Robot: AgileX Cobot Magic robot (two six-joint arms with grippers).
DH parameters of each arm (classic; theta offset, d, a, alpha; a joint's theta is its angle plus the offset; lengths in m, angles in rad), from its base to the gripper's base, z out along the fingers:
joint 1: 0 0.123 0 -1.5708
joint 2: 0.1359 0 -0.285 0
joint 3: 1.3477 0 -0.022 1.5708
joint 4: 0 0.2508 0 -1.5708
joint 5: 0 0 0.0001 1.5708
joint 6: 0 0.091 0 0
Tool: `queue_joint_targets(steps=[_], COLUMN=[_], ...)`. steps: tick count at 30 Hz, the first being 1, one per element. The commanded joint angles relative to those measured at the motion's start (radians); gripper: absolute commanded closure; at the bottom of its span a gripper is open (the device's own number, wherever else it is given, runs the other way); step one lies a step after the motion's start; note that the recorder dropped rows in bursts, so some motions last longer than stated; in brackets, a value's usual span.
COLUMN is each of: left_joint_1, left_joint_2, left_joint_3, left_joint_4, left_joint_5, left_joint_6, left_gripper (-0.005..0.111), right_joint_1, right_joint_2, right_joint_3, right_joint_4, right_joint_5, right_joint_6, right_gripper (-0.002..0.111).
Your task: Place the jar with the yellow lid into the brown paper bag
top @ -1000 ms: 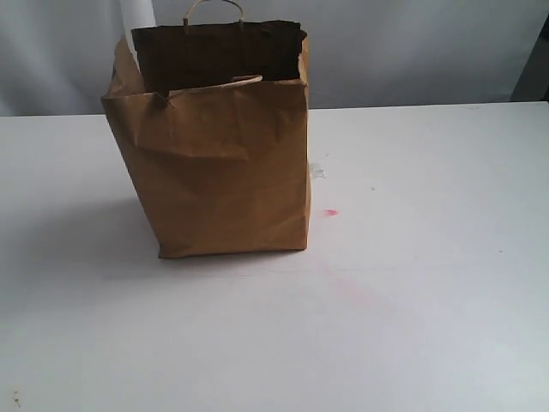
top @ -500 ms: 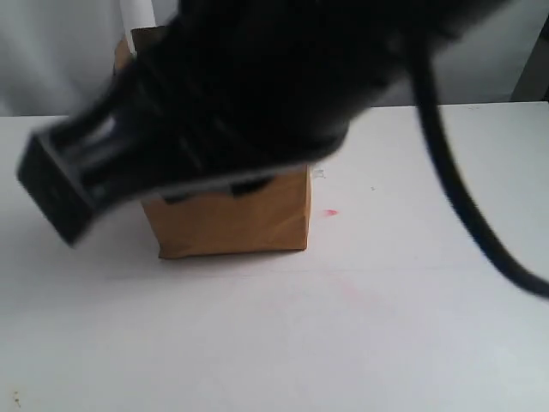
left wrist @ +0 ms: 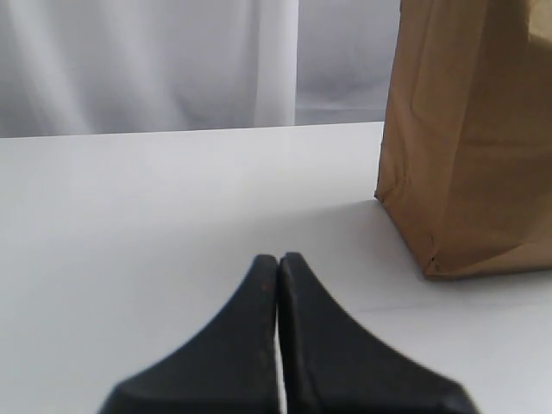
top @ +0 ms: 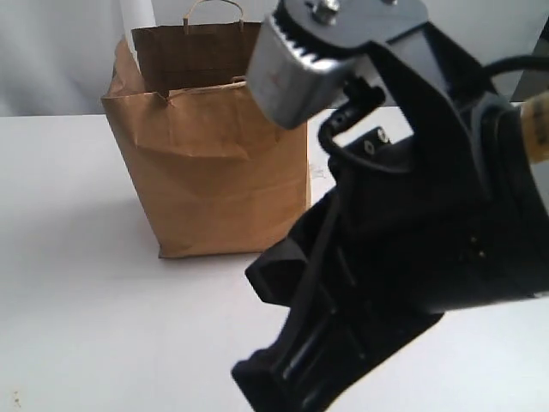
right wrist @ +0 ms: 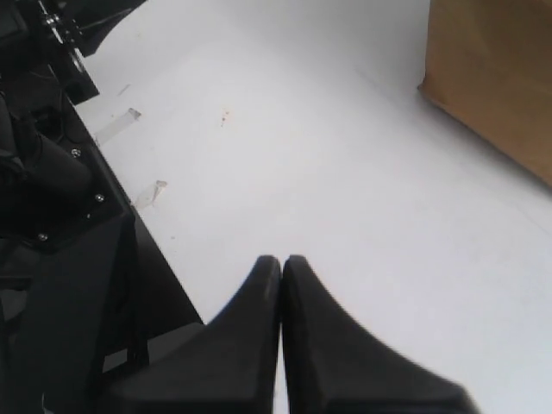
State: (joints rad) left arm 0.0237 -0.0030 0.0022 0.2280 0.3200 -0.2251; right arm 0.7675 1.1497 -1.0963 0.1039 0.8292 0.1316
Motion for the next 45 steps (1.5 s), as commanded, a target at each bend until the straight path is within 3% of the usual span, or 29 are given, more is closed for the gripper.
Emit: queue_joint_targets(steps=[1,8,13,20,23,33,45], left_joint_1=[-0.003,-0.003,-0.003,-0.003,-0.003,-0.003,-0.003], left_joint_2=[0.003,0.003,0.003,0.003,0.003,0.003,0.003], left_joint_3=[-0.002,-0.002,-0.002,-0.002,-0.002,-0.002,-0.002], left_joint_4=[-0.004,-0.004,-0.004,-0.004,-0.004,-0.004,-0.004], left_joint_5=[-0.010,-0.010,-0.010,-0.010,-0.010,-0.010,-0.010], left_joint_6=[-0.004,-0.004,-0.004,-0.004,-0.004,-0.004,-0.004], left_gripper=[0.106,0.106,0.106,0.106,0.106,0.106,0.106], right_joint_1=[0.002,0.002,0.002,-0.020,-0.147,-0.514,-0.691], right_joint_2=[-0.009,-0.007,-0.006,-0.089,-0.199,-0.679,-1.138], right_joint_3=[0.035,0.035,0.037,0.209,0.367,0.765,1.049], right_joint_4=[-0.007,-0.014,-0.139,-0.373,-0.355,-0.343,-0.326], right_joint_5=[-0.021,-0.018,-0.090,-0.485,-0.655,-0.744,-0.749], right_joint_6=[0.003,-0.006,-0.038,-0.036,0.024,0.035,0.033], right_gripper=[0.108,0.108,0.108,0.108,0.108,0.108,0.108])
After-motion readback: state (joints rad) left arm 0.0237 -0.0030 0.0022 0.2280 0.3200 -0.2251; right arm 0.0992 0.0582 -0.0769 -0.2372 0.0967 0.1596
